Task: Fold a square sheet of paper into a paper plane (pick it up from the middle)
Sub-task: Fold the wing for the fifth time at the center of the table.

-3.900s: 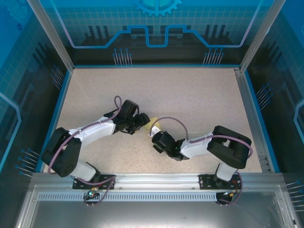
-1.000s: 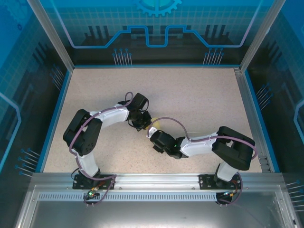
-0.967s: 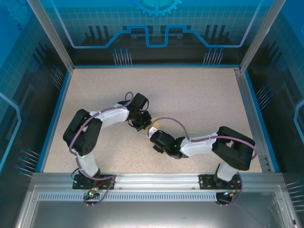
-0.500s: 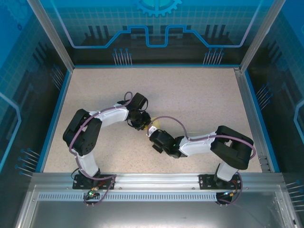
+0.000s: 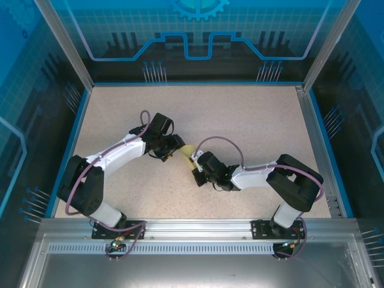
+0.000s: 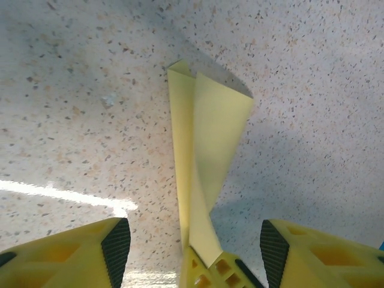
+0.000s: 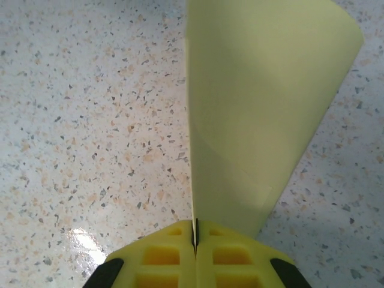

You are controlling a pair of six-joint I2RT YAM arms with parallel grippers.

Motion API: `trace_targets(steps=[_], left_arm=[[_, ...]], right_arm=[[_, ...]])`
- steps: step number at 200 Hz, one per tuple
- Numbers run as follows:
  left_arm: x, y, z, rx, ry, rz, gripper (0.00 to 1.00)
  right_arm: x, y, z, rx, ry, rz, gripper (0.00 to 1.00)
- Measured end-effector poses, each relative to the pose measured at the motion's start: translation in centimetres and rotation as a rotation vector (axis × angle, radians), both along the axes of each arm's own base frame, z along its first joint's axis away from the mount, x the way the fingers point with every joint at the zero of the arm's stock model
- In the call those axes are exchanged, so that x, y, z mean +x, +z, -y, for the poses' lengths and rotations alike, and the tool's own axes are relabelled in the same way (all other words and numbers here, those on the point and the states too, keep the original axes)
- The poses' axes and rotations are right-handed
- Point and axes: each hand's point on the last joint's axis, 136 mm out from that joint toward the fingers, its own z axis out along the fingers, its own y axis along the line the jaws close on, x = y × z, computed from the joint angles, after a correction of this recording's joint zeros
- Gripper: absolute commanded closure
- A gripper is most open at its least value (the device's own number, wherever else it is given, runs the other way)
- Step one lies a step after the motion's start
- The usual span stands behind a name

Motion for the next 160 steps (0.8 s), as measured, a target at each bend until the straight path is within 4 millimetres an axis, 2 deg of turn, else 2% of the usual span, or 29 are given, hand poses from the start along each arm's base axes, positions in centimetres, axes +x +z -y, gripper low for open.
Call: trace_targets(steps=[48, 73, 160], left_arm=[[-0.8, -0.8, -0.5, 0.006, 0.003, 0.001, 0.43], [-1.1, -1.4, -0.3, -0.011, -0.006, -0.002, 0.46], [-0.8, -1.4, 2.0, -0.138, -0.064, 0.036, 0.54]], right_arm=[[0.5, 0.2, -0.2, 0.159, -0.028, -0.116, 1.0], [0.4, -0.3, -0.2, 0.213, -0.04, -0.183, 1.0], [0.8, -1.3, 0.0, 0.365, -0.096, -0.384, 1.0]])
